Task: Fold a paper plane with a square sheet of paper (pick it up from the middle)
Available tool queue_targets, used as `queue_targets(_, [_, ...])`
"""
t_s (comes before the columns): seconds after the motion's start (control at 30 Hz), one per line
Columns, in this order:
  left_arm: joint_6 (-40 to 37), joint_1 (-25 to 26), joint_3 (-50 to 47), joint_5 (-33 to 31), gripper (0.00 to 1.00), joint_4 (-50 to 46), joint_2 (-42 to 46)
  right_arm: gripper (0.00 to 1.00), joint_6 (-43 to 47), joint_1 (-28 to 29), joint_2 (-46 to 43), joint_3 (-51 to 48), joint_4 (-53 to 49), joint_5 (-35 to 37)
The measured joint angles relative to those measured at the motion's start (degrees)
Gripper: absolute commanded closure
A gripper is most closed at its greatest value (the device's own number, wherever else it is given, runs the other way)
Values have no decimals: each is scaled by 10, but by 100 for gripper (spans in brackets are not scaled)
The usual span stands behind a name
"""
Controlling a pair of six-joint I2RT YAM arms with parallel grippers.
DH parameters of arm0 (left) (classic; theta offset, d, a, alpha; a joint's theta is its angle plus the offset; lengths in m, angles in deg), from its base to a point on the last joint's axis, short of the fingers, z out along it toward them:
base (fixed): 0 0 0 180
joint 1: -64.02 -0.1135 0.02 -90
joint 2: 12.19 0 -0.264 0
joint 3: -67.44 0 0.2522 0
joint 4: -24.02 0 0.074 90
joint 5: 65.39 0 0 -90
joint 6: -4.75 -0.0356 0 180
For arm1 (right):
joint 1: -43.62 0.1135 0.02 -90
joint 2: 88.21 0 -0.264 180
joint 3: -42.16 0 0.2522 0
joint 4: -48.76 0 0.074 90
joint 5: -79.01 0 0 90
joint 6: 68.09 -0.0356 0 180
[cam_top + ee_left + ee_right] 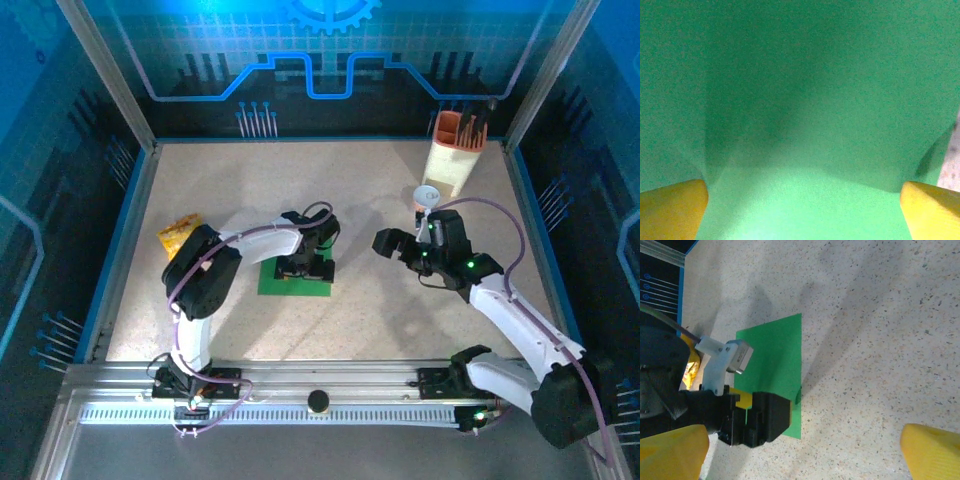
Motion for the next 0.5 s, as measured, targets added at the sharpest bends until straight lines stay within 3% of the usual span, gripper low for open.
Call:
queue_targets(0.27, [9,-7,11,-29,0,0,50,1,-7,0,-7,0,-2,1])
queue_targets(0.5, [7,-63,78,-52,0,-8,1,1,-17,25,14,0,25,-5])
